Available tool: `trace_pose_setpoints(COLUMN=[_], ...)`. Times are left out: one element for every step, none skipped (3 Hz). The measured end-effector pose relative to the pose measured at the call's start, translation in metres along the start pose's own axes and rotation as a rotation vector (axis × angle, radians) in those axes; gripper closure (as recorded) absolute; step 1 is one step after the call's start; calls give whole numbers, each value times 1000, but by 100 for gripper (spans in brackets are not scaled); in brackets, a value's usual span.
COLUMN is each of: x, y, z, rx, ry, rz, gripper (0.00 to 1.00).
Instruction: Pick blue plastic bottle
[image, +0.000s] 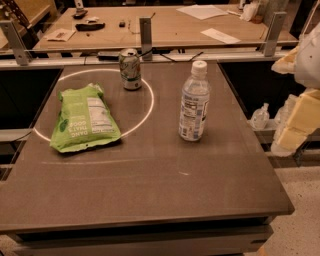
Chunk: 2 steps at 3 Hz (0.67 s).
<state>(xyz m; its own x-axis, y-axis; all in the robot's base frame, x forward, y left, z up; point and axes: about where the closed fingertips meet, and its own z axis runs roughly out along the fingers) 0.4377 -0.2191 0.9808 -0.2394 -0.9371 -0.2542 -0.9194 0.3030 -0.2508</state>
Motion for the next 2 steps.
trace_pose_setpoints(x=[11,20], y=[-3,-4], z=[-5,-7], rx=[25,59], ry=[-114,-278], rz=[99,176], gripper=[0,0])
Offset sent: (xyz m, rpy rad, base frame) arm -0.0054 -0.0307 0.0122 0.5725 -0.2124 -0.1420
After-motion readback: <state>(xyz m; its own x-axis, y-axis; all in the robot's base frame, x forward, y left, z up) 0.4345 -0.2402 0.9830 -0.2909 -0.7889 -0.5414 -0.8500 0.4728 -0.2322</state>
